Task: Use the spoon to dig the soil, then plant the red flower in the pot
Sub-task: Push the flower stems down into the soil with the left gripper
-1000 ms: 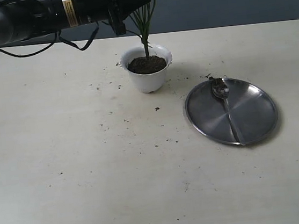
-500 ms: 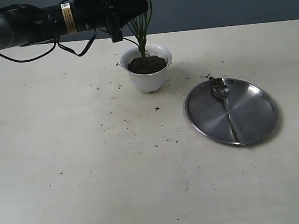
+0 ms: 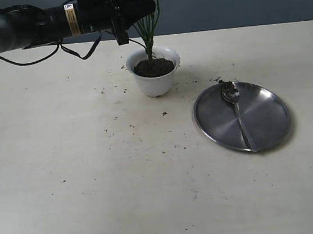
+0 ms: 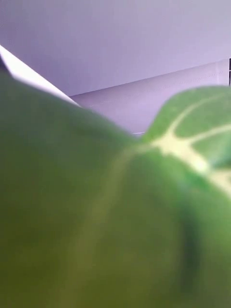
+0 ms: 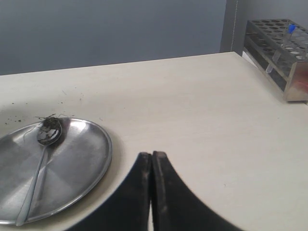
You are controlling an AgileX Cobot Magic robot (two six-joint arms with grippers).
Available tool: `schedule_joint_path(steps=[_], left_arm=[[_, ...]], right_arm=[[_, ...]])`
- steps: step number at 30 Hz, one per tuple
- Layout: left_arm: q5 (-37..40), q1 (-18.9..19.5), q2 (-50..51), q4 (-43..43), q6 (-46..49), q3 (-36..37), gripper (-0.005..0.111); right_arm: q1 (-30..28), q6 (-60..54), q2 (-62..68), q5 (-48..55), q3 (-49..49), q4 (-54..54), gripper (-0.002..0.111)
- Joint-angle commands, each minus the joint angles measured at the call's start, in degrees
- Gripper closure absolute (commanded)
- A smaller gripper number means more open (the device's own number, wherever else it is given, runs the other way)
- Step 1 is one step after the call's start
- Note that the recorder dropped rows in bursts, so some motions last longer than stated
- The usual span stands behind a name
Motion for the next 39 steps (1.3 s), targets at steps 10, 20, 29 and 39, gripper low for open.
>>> schedule_joint_path(steps=[10,20,29,39], left_arm=[[0.8,0.0,-0.3,-2.8,0.6,-0.4,0.106],[2.7,-1.6,-0.3,-2.3,0.9,-0.4,0.106],[3.5,-1.6,-0.3,-1.3,0.9,-0.4,0.106],[1.9,-1.6,3.5,-1.6,0.9,-0.9,0.106]], right_arm=[[-0.2,-0.1,-0.2,-0.3,0.1,-0.1,0.109],[-0.2,-0.1,-0.2,-0.3,0.1,-0.1,0.109],[-0.2,-0.1,-0.2,-0.3,0.1,-0.1,0.109],[-0.2,-0.1,-0.2,-0.3,0.1,-0.1,0.109]])
